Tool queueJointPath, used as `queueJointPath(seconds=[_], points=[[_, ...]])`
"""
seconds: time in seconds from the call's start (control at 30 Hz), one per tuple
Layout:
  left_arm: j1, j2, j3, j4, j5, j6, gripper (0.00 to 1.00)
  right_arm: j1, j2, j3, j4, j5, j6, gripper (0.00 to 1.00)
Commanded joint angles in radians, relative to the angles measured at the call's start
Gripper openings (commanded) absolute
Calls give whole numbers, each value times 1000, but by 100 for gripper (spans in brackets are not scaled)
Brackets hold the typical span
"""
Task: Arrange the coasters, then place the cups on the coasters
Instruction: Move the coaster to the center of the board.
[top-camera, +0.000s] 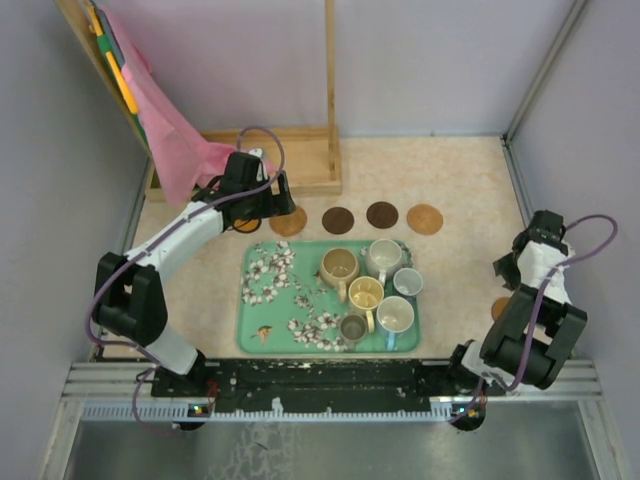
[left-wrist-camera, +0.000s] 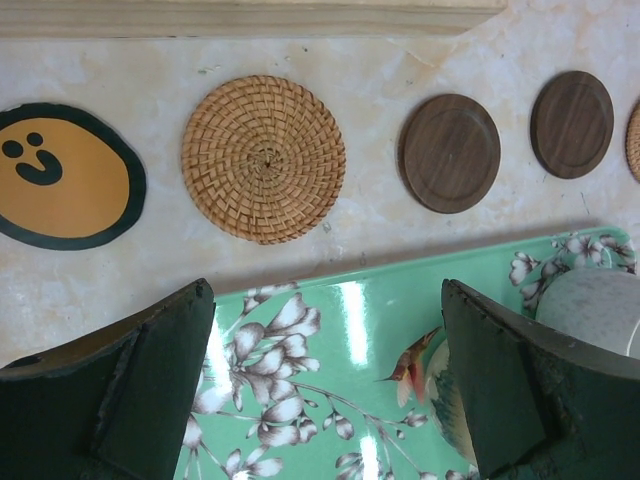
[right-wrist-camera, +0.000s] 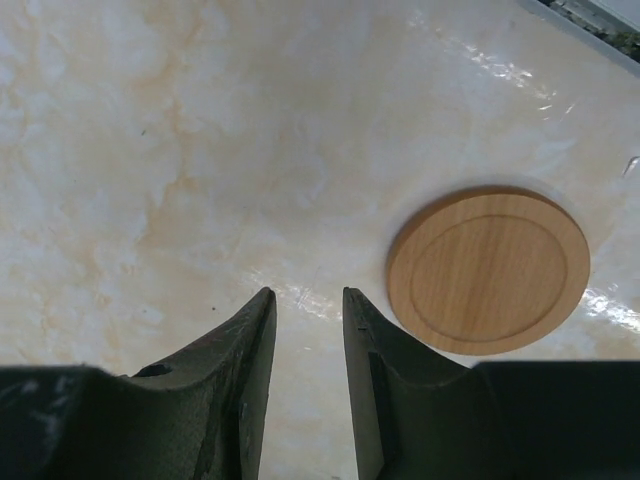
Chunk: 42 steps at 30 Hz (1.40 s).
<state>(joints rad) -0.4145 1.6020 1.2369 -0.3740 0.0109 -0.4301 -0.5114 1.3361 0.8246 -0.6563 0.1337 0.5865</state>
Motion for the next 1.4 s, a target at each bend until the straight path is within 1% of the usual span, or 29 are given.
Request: queueJointPath(seconds=[0.0, 0.2, 0.4, 0.53, 0.67, 1.37], points=[[-13, -40, -8, 23, 15, -6, 100, -61, -38, -8, -24, 11, -7, 34], [-18, -55, -20, 17, 18, -9, 100, -119, -70, -35, -43, 9, -26, 34], [-22, -72, -41, 18, 22, -13, 100, -138, -31, -57, -39, -19, -30, 34], [-23, -89, -54, 21, 18, -16, 100, -163, -5, -53, -39, -66, -29, 34], [-23, -93, -58, 23, 13, -13, 100, -165, 37, -53, -20, -99, -31, 34], [-23, -81, -39, 20, -10, 4, 100, -165, 109, -82, 49, -99, -12, 33]])
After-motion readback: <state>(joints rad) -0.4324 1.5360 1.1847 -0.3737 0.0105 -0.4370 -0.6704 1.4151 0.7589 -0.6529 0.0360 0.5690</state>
